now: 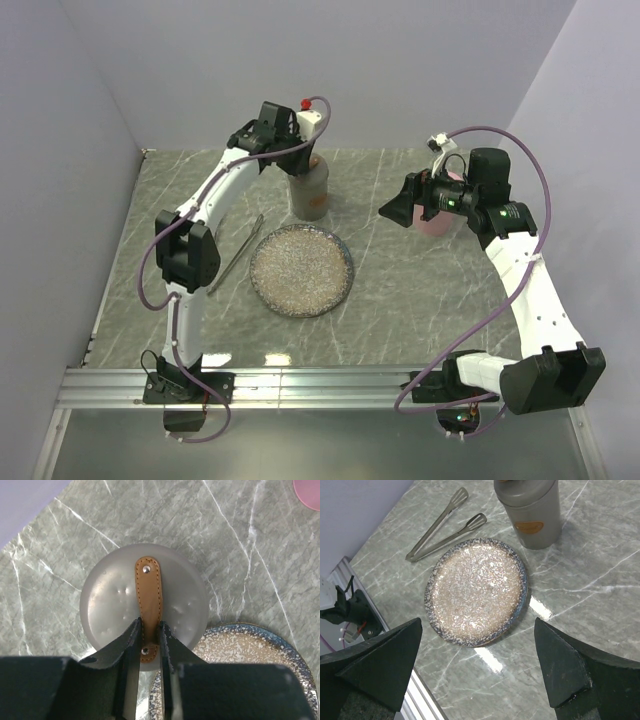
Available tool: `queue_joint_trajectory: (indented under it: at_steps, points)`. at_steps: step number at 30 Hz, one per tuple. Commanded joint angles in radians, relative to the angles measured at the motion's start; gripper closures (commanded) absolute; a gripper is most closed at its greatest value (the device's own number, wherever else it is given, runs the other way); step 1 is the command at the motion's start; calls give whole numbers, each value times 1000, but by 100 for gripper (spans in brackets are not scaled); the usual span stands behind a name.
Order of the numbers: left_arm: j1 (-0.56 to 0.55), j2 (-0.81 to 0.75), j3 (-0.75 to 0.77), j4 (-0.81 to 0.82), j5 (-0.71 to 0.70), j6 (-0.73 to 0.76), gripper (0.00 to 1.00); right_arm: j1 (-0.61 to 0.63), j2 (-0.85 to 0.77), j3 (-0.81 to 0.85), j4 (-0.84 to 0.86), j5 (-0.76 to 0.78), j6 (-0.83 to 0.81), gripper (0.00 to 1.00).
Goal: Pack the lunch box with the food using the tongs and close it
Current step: Close the box lid on the packing box.
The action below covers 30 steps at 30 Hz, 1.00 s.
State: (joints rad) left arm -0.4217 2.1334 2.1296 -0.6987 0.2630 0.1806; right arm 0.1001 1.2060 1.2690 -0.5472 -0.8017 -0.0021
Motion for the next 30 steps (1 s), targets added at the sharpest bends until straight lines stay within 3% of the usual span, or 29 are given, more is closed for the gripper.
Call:
queue_joint_trajectory:
  at_steps: [1, 18, 30]
  points:
    - [15, 8, 46, 7, 33, -27, 94, -3, -33, -7, 9, -4, -16, 0]
    - [15, 103, 101, -81, 47, -18, 93, -2, -33, -26, 9, -5, -18, 0]
    - [47, 129, 95, -102, 162, -75, 86, -3, -39, -31, 1, -14, -19, 0]
